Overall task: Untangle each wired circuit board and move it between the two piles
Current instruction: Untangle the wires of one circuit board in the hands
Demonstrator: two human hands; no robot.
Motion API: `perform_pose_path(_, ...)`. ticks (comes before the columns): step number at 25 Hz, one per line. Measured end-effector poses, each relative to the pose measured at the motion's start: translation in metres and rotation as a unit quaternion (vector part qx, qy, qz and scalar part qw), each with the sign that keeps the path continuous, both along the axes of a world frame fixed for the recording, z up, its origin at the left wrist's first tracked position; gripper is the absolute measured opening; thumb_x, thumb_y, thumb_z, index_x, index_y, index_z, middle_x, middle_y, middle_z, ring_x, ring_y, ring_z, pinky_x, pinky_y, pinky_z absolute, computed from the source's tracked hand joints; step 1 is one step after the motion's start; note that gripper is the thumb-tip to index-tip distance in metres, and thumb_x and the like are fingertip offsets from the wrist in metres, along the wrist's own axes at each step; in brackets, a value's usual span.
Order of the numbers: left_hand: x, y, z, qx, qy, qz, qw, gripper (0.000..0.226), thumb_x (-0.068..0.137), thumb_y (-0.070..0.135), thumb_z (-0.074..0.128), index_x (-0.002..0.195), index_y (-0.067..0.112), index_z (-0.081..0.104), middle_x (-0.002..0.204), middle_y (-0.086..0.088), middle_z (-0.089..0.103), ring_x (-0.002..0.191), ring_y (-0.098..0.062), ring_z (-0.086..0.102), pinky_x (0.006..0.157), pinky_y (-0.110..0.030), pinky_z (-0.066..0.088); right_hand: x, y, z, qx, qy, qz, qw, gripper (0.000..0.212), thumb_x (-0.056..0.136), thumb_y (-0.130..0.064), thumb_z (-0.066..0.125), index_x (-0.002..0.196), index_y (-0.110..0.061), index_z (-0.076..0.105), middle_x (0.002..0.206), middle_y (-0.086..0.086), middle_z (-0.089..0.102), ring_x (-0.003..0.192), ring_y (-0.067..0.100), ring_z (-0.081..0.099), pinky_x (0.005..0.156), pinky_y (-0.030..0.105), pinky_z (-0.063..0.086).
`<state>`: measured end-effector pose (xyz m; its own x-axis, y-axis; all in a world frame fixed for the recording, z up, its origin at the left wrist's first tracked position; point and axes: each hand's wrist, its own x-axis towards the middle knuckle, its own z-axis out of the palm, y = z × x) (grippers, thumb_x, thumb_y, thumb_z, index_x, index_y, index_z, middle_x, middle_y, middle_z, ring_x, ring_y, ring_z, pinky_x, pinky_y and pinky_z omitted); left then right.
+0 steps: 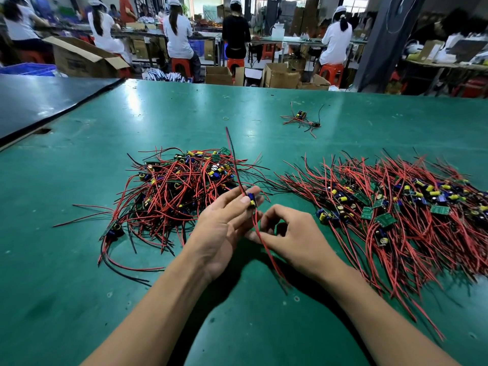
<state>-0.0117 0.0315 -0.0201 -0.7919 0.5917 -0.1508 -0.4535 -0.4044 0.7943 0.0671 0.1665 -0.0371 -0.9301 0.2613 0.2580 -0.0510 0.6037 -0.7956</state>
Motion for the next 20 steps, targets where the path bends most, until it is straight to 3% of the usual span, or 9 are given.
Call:
perform_pose_path(3, 0.0, -0.001, -0.001, -0.02, 0.014, 0.002, 1.0, 0.026, 0.09, 0.017, 0.061, 0.115, 0.015, 0.065, 0.12, 0.0, 0.07, 0.107, -0.015, 0.059, 0.059, -0.019, 0.051, 0.001, -0.007, 0.0, -0.011, 0.024, -0.002, 1.0, 0.036, 0.082, -0.044, 0.081, 0.07, -0.021, 0.056, 0.055, -0.017, 0.054, 0.047, 0.002, 0.042, 0.049, 0.014, 0.031)
perform_pose_path(6, 0.001, -0.001, -0.004, -0.004, 0.012, -0.01, 1.0, 0.039, 0.082, 0.02, 0.066, 0.12, 0.013, 0.064, 0.122, -0.005, 0.069, 0.112, -0.02, 0.064, 0.09, -0.032, 0.053, 0.0, -0.012, 0.003, -0.099, 0.072, -0.011, 0.992, 0.027, 0.096, -0.041, 0.063, 0.074, -0.026, 0.059, 0.059, -0.015, 0.056, 0.051, 0.0, 0.044, 0.051, 0.016, 0.036)
perform_pose_path(9, 0.001, 0.001, -0.006, 0.024, 0.01, -0.032, 0.999, 0.039, 0.074, 0.013, 0.068, 0.113, 0.018, 0.065, 0.112, -0.002, 0.071, 0.108, -0.018, 0.067, 0.099, -0.038, 0.047, -0.005, -0.011, 0.011, -0.338, 0.085, -0.019, 0.937, 0.025, 0.101, -0.024, 0.056, 0.077, -0.021, 0.06, 0.064, -0.004, 0.055, 0.043, 0.008, 0.04, 0.043, 0.021, 0.031)
perform_pose_path(11, 0.002, 0.001, -0.006, 0.03, 0.009, -0.055, 0.998, 0.038, 0.072, 0.004, 0.067, 0.108, 0.018, 0.066, 0.113, -0.004, 0.071, 0.109, -0.02, 0.067, 0.094, -0.038, 0.051, -0.005, -0.007, 0.017, -0.465, 0.052, 0.005, 0.884, 0.021, 0.094, -0.026, 0.059, 0.076, -0.016, 0.057, 0.065, 0.0, 0.054, 0.039, 0.007, 0.036, 0.04, 0.018, 0.027)
perform_pose_path(13, 0.002, 0.001, -0.007, 0.035, -0.006, -0.073, 0.997, 0.035, 0.075, -0.004, 0.061, 0.104, 0.017, 0.066, 0.111, -0.009, 0.072, 0.098, -0.021, 0.071, 0.08, -0.033, 0.058, -0.001, -0.001, 0.022, -0.52, 0.007, 0.037, 0.853, 0.018, 0.083, -0.034, 0.065, 0.073, -0.019, 0.06, 0.064, -0.003, 0.052, 0.041, 0.004, 0.036, 0.043, 0.017, 0.021)
perform_pose_path(16, 0.003, -0.001, 0.0, 0.009, -0.029, -0.107, 0.994, 0.013, 0.082, 0.014, 0.063, 0.084, 0.015, 0.075, 0.085, -0.007, 0.07, 0.066, -0.017, 0.067, 0.059, -0.024, 0.056, 0.004, 0.007, 0.025, -0.527, -0.06, 0.08, 0.844, 0.024, 0.078, -0.035, 0.067, 0.06, -0.019, 0.065, 0.054, -0.006, 0.038, 0.043, 0.006, 0.028, 0.045, 0.021, 0.013)
perform_pose_path(18, 0.005, -0.003, 0.004, -0.022, -0.025, -0.162, 0.986, 0.026, 0.084, 0.033, 0.062, 0.071, 0.016, 0.076, 0.073, -0.003, 0.066, 0.059, -0.014, 0.061, 0.056, -0.022, 0.053, 0.006, 0.008, 0.024, -0.513, -0.095, 0.102, 0.847, 0.025, 0.075, -0.033, 0.071, 0.058, -0.018, 0.06, 0.053, -0.004, 0.032, 0.044, 0.008, 0.025, 0.043, 0.021, 0.013)
perform_pose_path(20, 0.008, -0.005, 0.004, -0.04, 0.013, -0.205, 0.978, 0.029, 0.085, 0.038, 0.061, 0.078, 0.014, 0.075, 0.074, -0.002, 0.067, 0.058, -0.013, 0.063, 0.056, -0.022, 0.054, 0.006, 0.009, 0.022, -0.49, -0.122, 0.099, 0.858, 0.024, 0.071, -0.034, 0.074, 0.06, -0.019, 0.059, 0.06, 0.0, 0.037, 0.053, 0.012, 0.027, 0.048, 0.024, 0.014)
